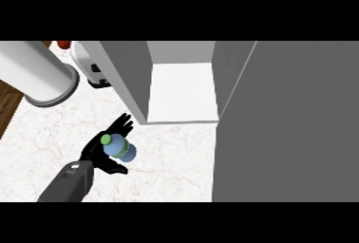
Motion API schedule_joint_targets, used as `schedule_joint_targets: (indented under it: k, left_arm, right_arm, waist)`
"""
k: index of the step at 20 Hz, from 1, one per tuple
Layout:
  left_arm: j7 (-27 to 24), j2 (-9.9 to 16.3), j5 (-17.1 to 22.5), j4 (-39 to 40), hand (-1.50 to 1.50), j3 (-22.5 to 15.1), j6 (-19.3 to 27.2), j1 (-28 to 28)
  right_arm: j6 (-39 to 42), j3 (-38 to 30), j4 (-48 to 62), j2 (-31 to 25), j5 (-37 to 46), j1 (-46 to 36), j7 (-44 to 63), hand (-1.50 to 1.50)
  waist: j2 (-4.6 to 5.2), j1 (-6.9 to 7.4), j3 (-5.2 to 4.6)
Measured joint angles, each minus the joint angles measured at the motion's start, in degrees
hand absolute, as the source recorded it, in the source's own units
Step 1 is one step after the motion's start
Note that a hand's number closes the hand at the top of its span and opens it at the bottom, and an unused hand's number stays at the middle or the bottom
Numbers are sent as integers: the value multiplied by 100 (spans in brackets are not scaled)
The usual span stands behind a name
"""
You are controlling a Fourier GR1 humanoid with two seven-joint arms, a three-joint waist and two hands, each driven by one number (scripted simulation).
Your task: Pick up the bottled water, place it into the cabinet and close the cabinet
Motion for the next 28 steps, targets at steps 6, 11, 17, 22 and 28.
schedule_joint_targets:
  k: [6,11,17,22,28]
  left_arm:
    - [205,-70,123,17,-150,32,-248,-63]
    - [154,-119,91,-127,150,-54,-294,8]
    - [231,-286,45,-183,150,-210,-461,36]
    - [206,-422,47,-299,150,-279,-423,103]
    - [64,-493,165,-482,150,-216,-175,193]
  right_arm:
    - [-46,-9,111,29,-51,-146,69,-150]
    - [3,-54,125,-25,-123,-117,42,-150]
    - [6,-180,192,-63,-198,-203,37,-150]
    - [-17,-109,289,-12,-132,-186,-39,-150]
    - [-50,-28,266,-14,-25,-117,-69,-150]
  waist:
    - [-7,15,13]
    - [-18,19,23]
    - [2,17,-9]
    - [-6,34,-13]
    - [-15,61,-14]
